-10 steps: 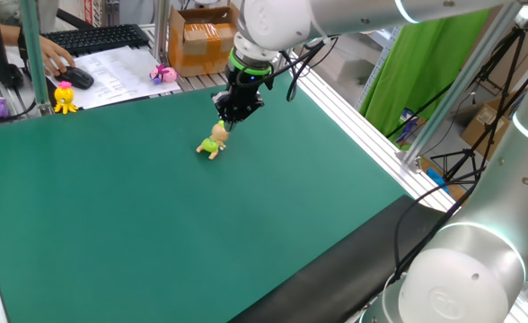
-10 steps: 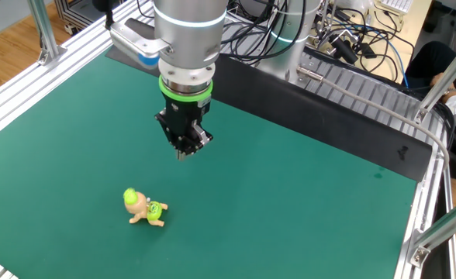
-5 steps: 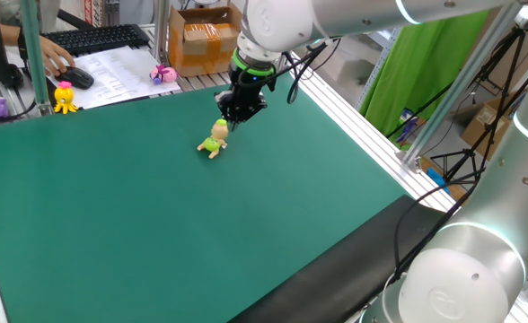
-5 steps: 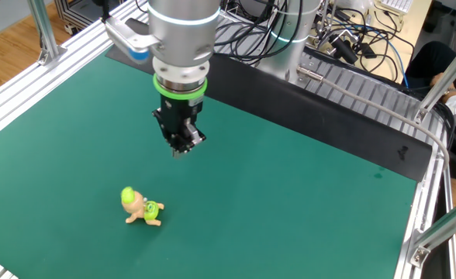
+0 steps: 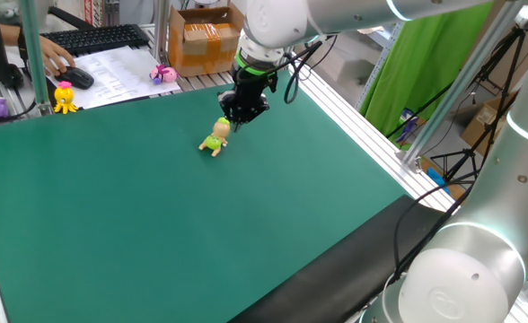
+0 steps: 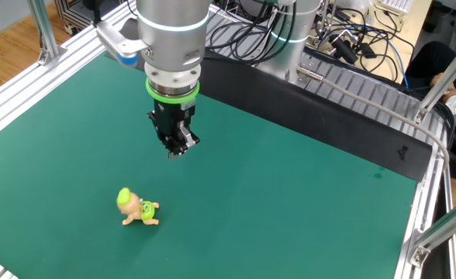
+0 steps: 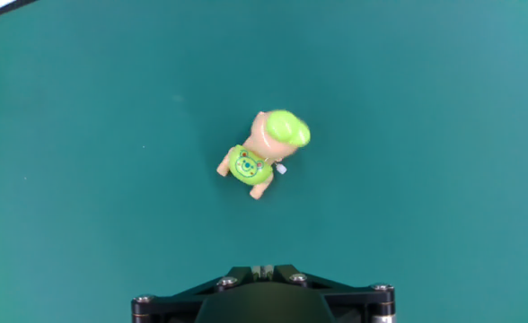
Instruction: Grasp the moving object
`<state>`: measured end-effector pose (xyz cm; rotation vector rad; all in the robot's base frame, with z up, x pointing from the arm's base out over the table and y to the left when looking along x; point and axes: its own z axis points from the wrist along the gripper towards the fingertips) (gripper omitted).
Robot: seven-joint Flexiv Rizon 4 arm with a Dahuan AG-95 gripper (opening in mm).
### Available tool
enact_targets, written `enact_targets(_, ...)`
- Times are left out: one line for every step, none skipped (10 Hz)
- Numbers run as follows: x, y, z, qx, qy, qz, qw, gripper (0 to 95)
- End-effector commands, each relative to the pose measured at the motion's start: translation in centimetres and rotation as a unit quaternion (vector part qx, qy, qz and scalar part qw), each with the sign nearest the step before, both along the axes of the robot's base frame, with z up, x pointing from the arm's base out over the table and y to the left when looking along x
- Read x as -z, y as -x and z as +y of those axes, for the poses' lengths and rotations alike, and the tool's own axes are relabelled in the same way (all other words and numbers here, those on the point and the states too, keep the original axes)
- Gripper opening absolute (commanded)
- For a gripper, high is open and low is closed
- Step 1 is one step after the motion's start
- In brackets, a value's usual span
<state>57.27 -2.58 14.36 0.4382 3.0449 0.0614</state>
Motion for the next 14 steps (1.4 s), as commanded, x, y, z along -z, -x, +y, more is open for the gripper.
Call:
enact_targets(0.7, -2.2, 0.3, -0.113, 0.005, -0.009, 0.9935, 0.0)
enact_targets(0.6, -2.2, 0.7, 0.001, -0.003, -0.004, 1.0, 0.0)
enact_targets(0.6, -2.2, 0.5, 0.04, -0.006, -0.004, 0.9992, 0.0)
enact_targets(0.6, -2.3, 0.2, 0.082, -0.01, -0.005, 0.9966, 0.0)
enact_targets(0.6, -2.3, 0.0, 0.098, -0.012, -0.006, 0.9951, 0.0)
enact_targets(0.7, -2.4, -0.3, 0.12, -0.018, -0.009, 0.9926, 0.0)
enact_targets(0.8, -2.3, -0.8, 0.126, -0.02, -0.011, 0.9918, 0.0)
enact_targets(0.9, -2.3, -1.1, 0.124, -0.019, -0.012, 0.9921, 0.0)
enact_targets(1.1, -2.3, -1.5, 0.111, -0.017, -0.014, 0.9935, 0.0)
enact_targets(1.1, -2.3, -1.5, 0.095, -0.013, -0.015, 0.9952, 0.0)
enact_targets(1.2, -2.5, -1.6, 0.066, -0.002, -0.016, 0.9977, 0.0)
enact_targets(1.3, -3.1, -1.9, 0.025, 0.009, -0.017, 0.9995, 0.0)
enact_targets(1.4, -3.8, -2.2, 0.009, 0.014, -0.016, 0.9997, 0.0)
enact_targets(1.6, -4.4, -2.4, 0.0, 0.019, -0.016, 0.9997, 0.0)
